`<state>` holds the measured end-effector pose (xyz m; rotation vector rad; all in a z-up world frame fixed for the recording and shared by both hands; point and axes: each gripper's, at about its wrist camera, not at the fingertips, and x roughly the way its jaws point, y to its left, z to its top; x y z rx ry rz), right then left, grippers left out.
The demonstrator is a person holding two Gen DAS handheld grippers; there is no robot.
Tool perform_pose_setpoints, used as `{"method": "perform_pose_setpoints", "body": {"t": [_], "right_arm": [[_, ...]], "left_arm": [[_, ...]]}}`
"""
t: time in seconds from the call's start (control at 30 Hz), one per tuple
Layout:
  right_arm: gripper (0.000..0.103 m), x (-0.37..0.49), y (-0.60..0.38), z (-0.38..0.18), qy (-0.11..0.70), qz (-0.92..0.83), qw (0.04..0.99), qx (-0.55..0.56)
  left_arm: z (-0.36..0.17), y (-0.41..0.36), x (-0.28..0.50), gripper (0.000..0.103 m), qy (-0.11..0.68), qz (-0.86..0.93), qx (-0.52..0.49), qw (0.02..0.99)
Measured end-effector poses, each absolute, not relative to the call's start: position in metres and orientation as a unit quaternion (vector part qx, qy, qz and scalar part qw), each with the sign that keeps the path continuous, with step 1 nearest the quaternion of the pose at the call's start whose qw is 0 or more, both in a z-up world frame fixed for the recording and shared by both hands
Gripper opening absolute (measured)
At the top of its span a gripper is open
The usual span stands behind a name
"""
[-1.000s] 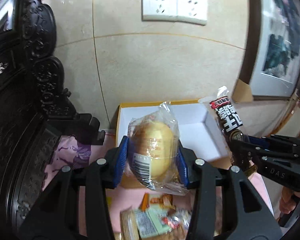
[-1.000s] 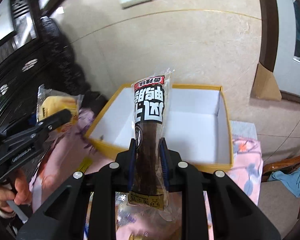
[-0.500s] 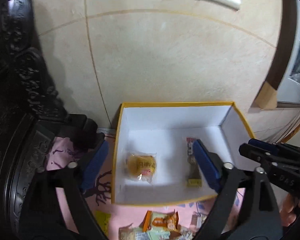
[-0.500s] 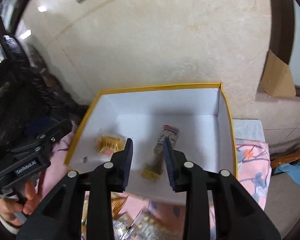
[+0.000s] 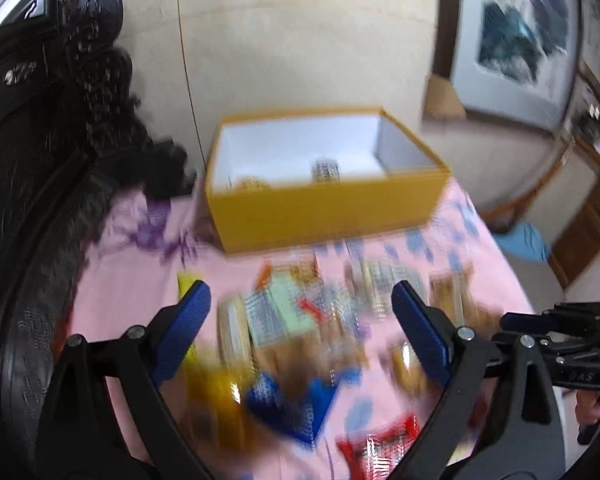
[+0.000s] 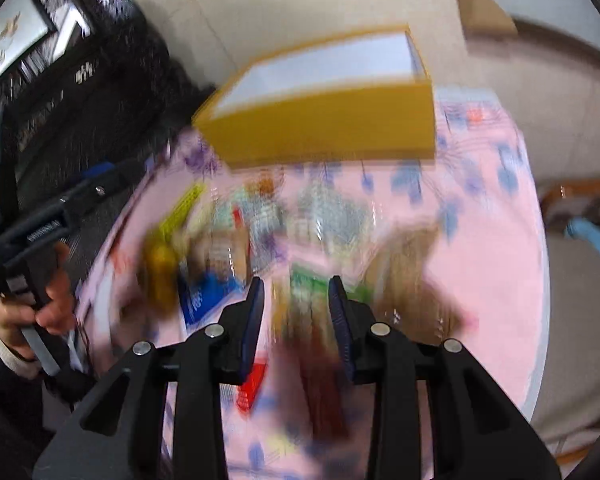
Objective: Organize snacks
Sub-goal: 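Grasp the red candy bar with the right tool while the left tool grasps the red square packet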
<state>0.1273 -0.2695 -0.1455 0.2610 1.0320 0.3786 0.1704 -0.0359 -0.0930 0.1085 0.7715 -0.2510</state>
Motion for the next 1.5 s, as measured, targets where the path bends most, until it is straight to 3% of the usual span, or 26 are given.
{"method": "perform_pose_setpoints", "body": {"t": [0.17, 0.67, 0.97, 1.5], "right_arm": [[0.034, 0.09, -0.263, -0.176, 0.505, 0.169, 0.837, 0.129], [0.036, 0.088, -0.247, -0.212, 0.518, 0.139, 0.843, 0.045], [0.026, 0.081, -0.246, -0.221, 0.515, 0.131, 0.846, 0.042], [0.027, 0.082, -0.252, -0.225, 0.518, 0.13, 0.841, 0.089]], "left_arm": [[-0.13, -0.036, 0.119, 0.094, 0.425, -0.137, 0.055, 0.893], [-0.152, -0.039, 0.062, 0.094, 0.43, -0.159, 0.072, 0.886], [-0.179, -0.054, 0.058, 0.094, 0.444, -0.18, 0.089, 0.873], [-0.239, -0.085, 0.096, 0.094, 0.501, -0.202, 0.08, 0.838]]}}
